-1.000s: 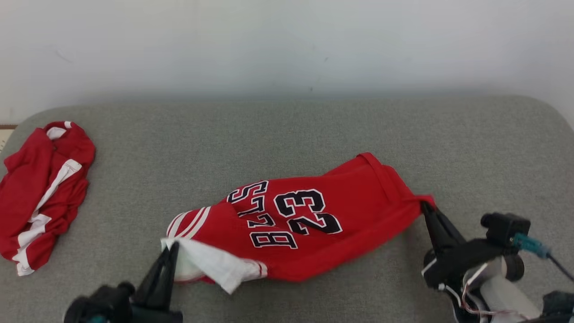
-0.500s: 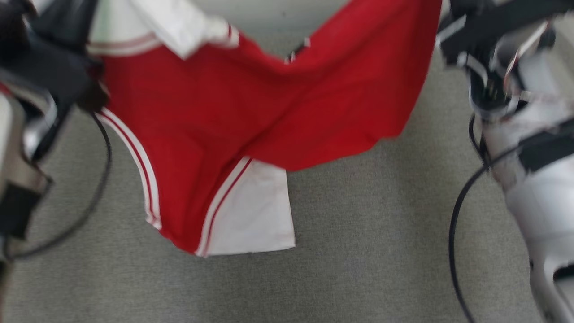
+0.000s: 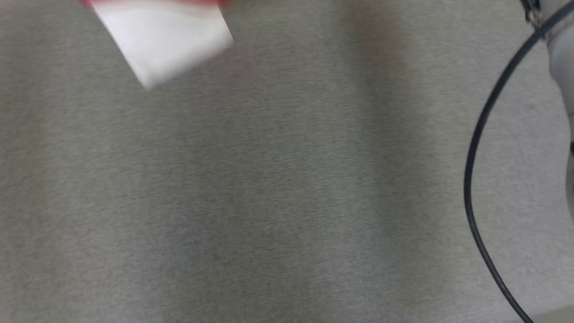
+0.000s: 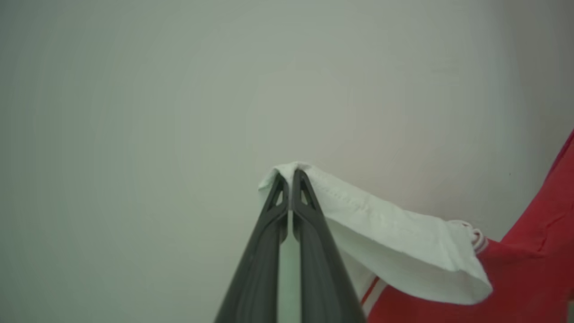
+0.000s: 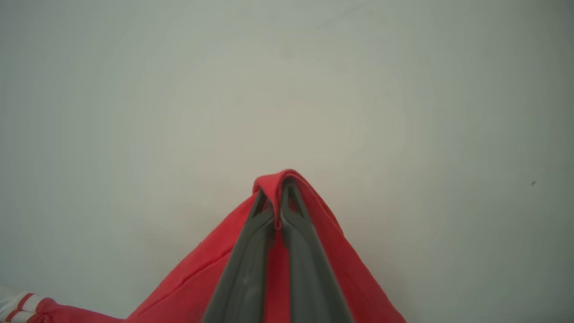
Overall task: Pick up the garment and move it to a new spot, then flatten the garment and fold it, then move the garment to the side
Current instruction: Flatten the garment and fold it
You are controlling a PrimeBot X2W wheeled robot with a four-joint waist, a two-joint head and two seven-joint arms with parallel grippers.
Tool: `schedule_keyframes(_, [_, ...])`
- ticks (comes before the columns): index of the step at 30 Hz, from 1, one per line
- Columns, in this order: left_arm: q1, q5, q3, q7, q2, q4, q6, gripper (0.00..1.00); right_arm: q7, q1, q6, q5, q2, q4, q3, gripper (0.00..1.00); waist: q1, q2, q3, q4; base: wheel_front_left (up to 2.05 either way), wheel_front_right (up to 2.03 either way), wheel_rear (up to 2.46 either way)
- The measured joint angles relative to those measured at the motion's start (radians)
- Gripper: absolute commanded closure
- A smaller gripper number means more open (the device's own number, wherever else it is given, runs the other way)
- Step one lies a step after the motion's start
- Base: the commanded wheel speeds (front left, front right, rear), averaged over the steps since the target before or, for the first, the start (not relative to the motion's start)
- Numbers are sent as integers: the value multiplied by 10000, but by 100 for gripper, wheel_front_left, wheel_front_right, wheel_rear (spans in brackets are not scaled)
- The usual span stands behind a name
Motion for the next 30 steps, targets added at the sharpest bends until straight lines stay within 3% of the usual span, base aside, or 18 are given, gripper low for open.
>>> schedule_keyframes(8, [-1774,-52,-125,-750,-533,1281,31,100,-849,-1514,2,-380,186,980,247,100,-5,-2,-38,-401,0,0,0])
schedule_keyframes(14, [-1737,-282,-192,-1317,-644,1730,13,100,-970,-1255,2,-209,123,775,863,100,-2,-2,347,-233,0,0,0])
schedule_keyframes(20, [200,-755,-10,-1858,-462,1346,15,100,-711,670,2,447,-92,-364,2405,100,-1,-1,547,60,0,0,0])
schedule_keyframes(30, [5495,-1682,1149,-2010,199,-1845,1053,100,-1024,4562,2,1868,-1175,-2531,4115,100,-4,-2,-440,135,0,0,0])
